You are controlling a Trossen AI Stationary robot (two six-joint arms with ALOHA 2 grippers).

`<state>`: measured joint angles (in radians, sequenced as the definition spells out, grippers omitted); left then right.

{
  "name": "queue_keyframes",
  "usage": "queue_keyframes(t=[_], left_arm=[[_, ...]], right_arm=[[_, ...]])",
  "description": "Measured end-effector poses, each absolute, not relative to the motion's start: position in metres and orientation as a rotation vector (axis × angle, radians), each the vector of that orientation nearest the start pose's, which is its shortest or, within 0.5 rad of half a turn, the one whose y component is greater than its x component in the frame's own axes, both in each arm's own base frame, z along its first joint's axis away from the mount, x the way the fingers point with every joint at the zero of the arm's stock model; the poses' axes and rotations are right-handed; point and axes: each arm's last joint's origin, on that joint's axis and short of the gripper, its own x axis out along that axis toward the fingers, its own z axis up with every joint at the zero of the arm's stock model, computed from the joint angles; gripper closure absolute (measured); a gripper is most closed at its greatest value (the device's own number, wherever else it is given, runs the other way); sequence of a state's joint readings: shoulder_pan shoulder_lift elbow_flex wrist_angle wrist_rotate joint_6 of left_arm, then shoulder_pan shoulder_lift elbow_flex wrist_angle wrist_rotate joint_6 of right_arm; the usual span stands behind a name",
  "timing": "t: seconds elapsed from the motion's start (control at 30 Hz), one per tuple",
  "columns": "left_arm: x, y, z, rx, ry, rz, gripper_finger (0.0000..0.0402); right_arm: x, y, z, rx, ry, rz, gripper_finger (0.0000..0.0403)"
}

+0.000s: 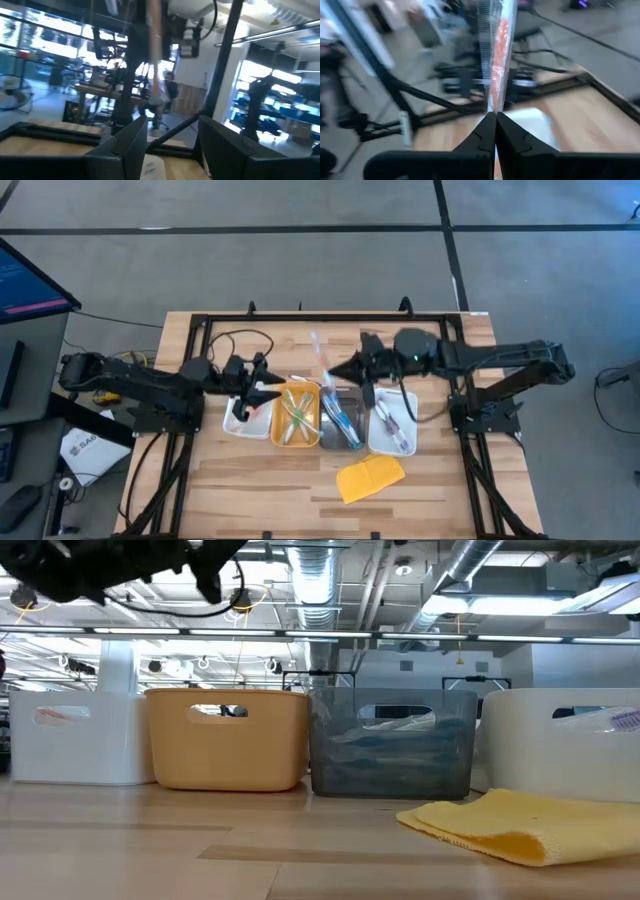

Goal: Pick & Place Toothbrushes
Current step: Put the orange toothbrush into the left white bin

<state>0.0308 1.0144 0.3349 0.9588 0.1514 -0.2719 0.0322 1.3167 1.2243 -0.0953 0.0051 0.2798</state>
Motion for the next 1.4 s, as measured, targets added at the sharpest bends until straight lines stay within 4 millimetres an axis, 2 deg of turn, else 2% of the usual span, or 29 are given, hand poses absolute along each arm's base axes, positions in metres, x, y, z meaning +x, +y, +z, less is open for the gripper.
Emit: queue_keyframes(t=[0.13, 0.3, 0.5, 0.6, 0.8, 0.93, 1.0, 1.23, 1.4], left_arm=[[0.209, 0.015, 0.268, -0.246, -0.267, -0.174, 0.0229], [0.212, 0.028, 0.293, -0.211, -0.360, -0.052, 0.0229], [0.219, 0.018, 0.282, -0.195, -0.297, -0.067, 0.0229], [0.224, 0.020, 0.286, -0.157, -0.311, -0.054, 0.0229], [0.251, 0.020, 0.278, -0.109, -0.244, -0.050, 0.0225], [0.269, 0.021, 0.269, -0.117, -0.186, -0.044, 0.0205], [0.274, 0.021, 0.270, -0.116, -0.193, -0.050, 0.0193], [0.272, 0.021, 0.278, -0.103, -0.236, -0.049, 0.0153], [0.272, 0.021, 0.283, -0.057, -0.280, -0.044, 0.0143]], right_arm=[[0.300, 0.022, 0.364, 0.256, 0.123, 0.048, 0.0403], [0.301, 0.024, 0.349, 0.216, 0.086, -0.005, 0.0403], [0.301, 0.025, 0.344, 0.186, 0.110, -0.004, 0.0403], [0.307, 0.022, 0.339, 0.146, 0.121, -0.014, 0.0403], [0.314, 0.009, 0.333, 0.165, 0.130, -0.054, 0.0403], [0.317, 0.000, 0.332, 0.178, 0.119, -0.082, 0.0403], [0.317, -0.001, 0.328, 0.177, 0.151, -0.089, 0.0403], [0.321, -0.003, 0.323, 0.178, 0.164, -0.096, 0.0403], [0.320, -0.003, 0.322, 0.184, 0.179, -0.096, 0.0403]])
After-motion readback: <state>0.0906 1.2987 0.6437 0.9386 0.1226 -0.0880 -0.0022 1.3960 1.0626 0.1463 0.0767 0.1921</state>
